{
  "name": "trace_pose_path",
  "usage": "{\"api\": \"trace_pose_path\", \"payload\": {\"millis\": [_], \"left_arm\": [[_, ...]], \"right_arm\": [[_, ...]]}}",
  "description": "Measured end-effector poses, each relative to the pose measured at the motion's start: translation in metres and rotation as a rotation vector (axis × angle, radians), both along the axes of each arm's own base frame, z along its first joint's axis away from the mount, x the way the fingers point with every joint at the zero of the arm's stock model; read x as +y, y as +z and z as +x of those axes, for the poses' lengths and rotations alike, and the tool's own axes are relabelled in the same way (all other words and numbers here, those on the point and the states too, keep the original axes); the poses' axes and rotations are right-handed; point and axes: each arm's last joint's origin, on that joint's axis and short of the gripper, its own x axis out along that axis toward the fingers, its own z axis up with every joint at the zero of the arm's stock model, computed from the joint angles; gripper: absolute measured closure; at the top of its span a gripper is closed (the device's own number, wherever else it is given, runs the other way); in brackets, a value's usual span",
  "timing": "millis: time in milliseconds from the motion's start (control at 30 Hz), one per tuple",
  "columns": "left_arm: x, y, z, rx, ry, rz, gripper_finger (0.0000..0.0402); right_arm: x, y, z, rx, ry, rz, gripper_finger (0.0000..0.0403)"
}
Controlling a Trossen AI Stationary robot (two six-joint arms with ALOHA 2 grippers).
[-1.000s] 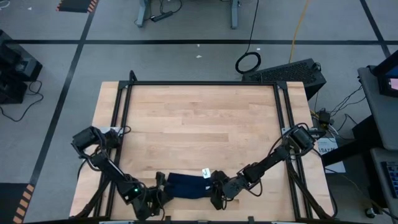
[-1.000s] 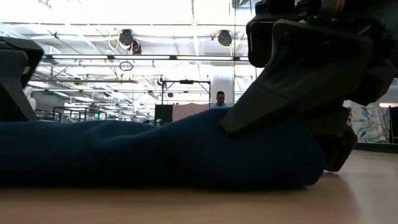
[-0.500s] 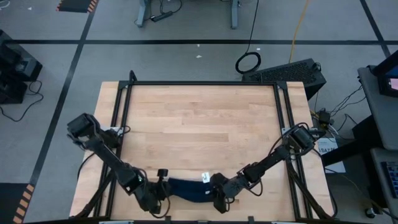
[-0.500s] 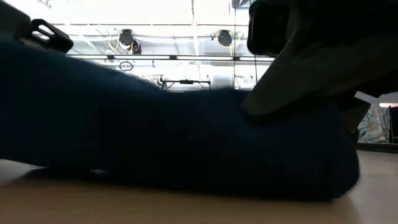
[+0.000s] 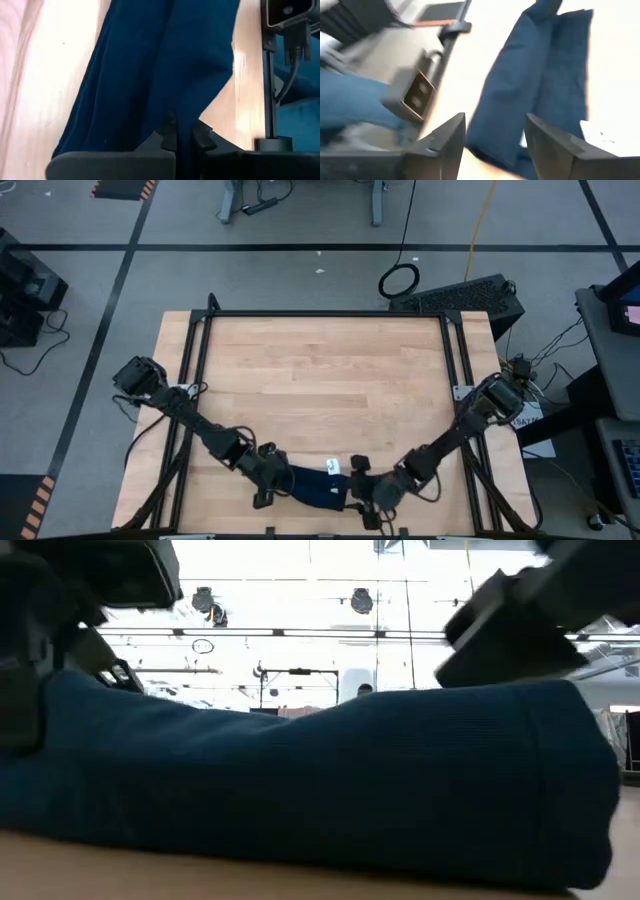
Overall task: Roll towel into tight, uniform cylinder
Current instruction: Roll the blue cloth napkin
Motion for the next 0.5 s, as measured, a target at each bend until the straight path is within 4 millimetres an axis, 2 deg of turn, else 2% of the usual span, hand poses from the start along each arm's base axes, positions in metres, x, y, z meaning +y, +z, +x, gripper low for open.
{"api": "trace_pose_path", "payload": {"millis": [100,167,367,500], "left_arm": [[0.008,0.001,0.006,0.023,0.025,-0.057,0.0394],[0.013,0.002,0.011,0.024,0.038,-0.101,0.0394],[0.024,0.004,0.020,0.040,0.049,-0.170,0.0394],[0.031,0.004,0.024,0.044,0.061,-0.186,0.0393]], "right_arm": [[0.011,-0.005,-0.013,-0.030,-0.041,-0.154,0.0198],[0.017,-0.010,-0.018,-0.047,-0.068,-0.193,0.0186],[0.033,-0.027,-0.030,-0.045,-0.094,-0.200,0.0140],[0.029,-0.034,-0.027,-0.040,-0.175,-0.198,0.0128]]}}
